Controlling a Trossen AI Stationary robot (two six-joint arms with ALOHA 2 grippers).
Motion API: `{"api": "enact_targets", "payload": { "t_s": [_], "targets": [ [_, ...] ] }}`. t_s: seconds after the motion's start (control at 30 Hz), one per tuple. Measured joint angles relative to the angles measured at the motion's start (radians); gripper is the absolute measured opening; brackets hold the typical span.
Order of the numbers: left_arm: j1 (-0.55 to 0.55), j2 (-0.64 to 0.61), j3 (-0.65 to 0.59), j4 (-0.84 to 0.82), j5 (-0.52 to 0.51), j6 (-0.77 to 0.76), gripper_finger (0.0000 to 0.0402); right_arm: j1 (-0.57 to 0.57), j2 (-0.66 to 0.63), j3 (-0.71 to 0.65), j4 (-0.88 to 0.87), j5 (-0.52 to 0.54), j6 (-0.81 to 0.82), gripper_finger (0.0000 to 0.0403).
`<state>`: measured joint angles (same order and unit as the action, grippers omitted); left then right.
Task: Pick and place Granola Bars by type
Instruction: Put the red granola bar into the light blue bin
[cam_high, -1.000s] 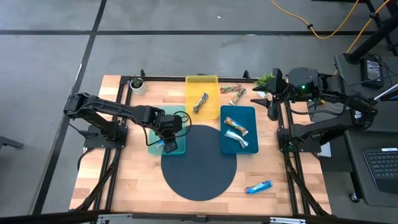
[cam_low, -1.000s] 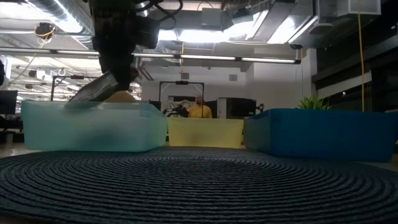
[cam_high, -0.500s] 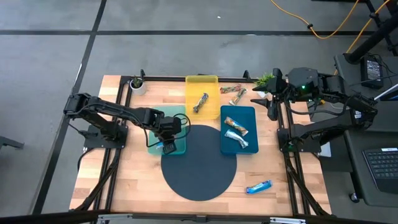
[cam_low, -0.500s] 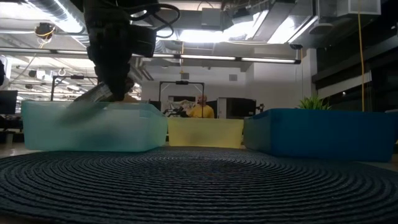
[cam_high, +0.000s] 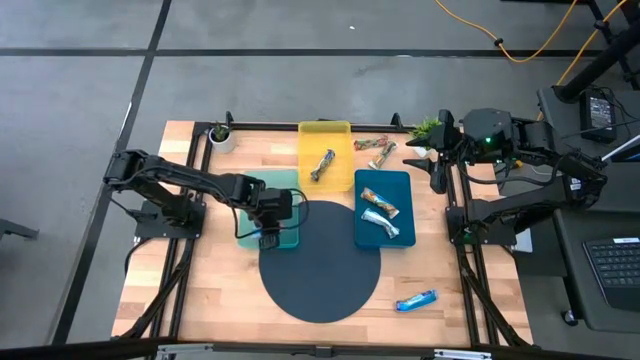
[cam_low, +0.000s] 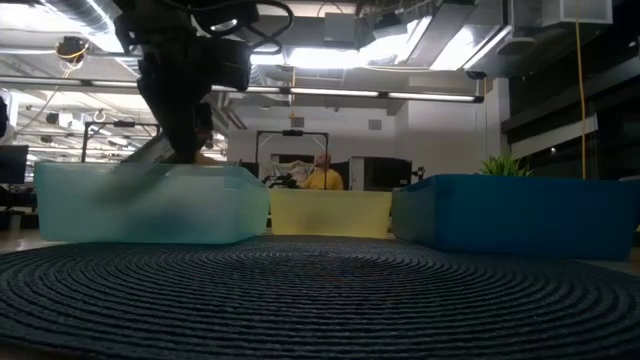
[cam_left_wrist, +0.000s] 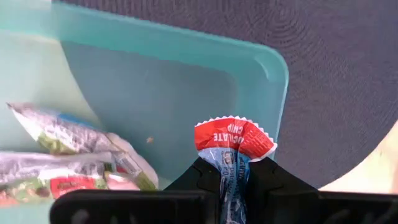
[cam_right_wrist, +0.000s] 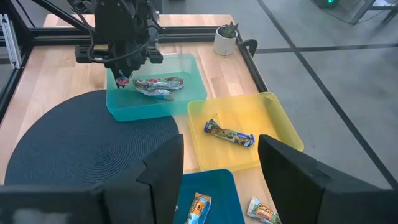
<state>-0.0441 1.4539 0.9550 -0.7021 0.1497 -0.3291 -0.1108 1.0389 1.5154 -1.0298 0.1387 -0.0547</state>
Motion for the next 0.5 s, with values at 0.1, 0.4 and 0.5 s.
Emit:
{"api": "enact_targets", "payload": {
  "t_s": [0.1,0.4,0.5],
  "targets": [
    [0.001,0.016,0.000,0.006,-0.009,0.019,0.0023,0.000,0.000,0.000,0.000,0.000,-0.001,0.0208],
    [0.001,0.039,0.000,0.043,-0.020,0.029,0.0056,0.000,0.000,0.000,-0.001,0.001,0.002,0.0208],
    [0.001,0.039,0.000,0.046,-0.034,0.029,0.0068,0.000,0.000,0.000,-0.001,0.001,0.002,0.0208]
  ]
}}
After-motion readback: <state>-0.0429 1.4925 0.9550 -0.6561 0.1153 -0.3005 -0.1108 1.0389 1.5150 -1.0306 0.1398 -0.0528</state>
